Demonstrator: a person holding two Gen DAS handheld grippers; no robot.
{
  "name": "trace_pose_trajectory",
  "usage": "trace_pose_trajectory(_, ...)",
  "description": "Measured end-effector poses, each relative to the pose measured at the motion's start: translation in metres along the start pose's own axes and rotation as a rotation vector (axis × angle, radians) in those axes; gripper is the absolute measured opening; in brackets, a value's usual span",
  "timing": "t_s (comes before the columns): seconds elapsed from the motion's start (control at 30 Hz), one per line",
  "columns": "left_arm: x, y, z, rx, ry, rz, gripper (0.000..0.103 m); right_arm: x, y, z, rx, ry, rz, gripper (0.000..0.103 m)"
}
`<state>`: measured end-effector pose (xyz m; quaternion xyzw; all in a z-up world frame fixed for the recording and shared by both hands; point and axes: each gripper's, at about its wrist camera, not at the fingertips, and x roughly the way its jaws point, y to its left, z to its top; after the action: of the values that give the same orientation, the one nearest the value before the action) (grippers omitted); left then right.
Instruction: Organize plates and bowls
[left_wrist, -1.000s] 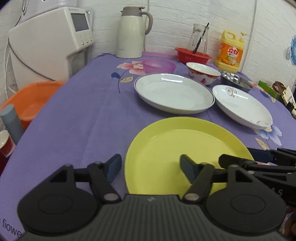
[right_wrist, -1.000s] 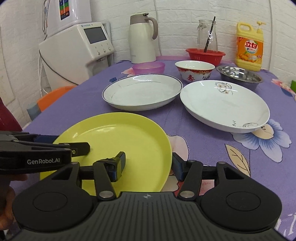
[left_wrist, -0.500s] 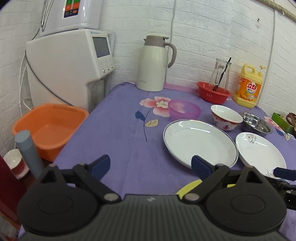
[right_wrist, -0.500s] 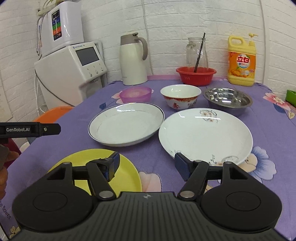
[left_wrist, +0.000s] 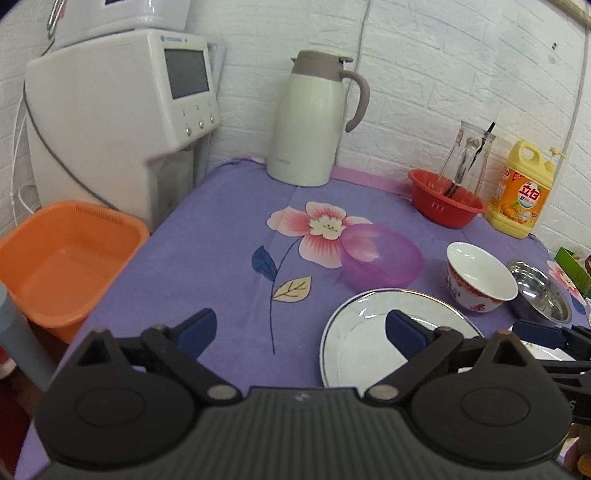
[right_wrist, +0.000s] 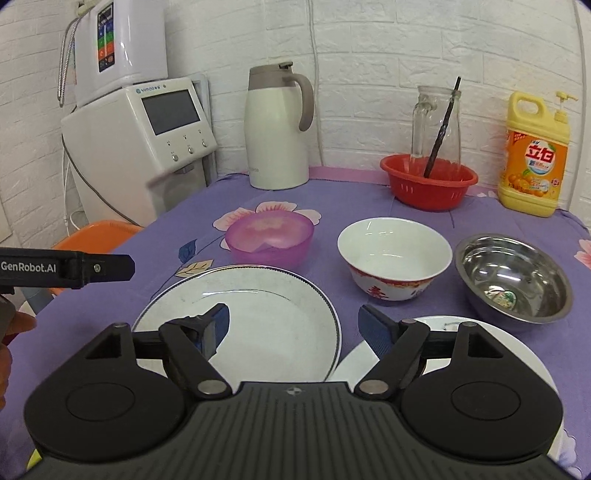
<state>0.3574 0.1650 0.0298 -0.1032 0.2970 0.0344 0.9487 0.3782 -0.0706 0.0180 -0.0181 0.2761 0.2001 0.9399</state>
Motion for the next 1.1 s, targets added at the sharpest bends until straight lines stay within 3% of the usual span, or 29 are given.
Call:
trace_pose_trajectory(0.17, 0.023, 0.005, -0.004, -0.011, 0.023, 0.004, 0.098, 0.039, -0.007, -0.001, 0.032, 0.082, 0.015, 0.103)
trace_pose_trajectory(0.3, 0.028, 0.011, -0.008, -0.035, 0.047, 0.003, 0.098, 0.041, 0.001, 0.0, 0.008, 0.103, 0.039, 0.103)
trace_pose_trajectory(0.4, 0.023, 0.013, -0.007, -0.039, 0.027, 0.004, 0.098, 0.046, 0.009, -0.001, -0.033, 0.139, 0.008, 0.103)
trace_pose_trajectory(0.53, 0.021, 0.015, -0.007, -0.046, 0.023, 0.0, 0.098, 0.047, 0.01, -0.004, 0.008, 0.13, 0.028, 0.103)
trace_pose_trajectory(0.63, 0.023, 0.015, -0.007, -0.043, 0.03, 0.007, 0.098, 0.05, 0.016, -0.006, -0.049, 0.118, -0.005, 0.103)
trace_pose_trajectory(1.1, 0.028, -0.001, -0.015, 0.031, 0.063, -0.046, 0.098, 0.048, 0.01, -0.007, -0.076, 0.141, -0.018, 0.103)
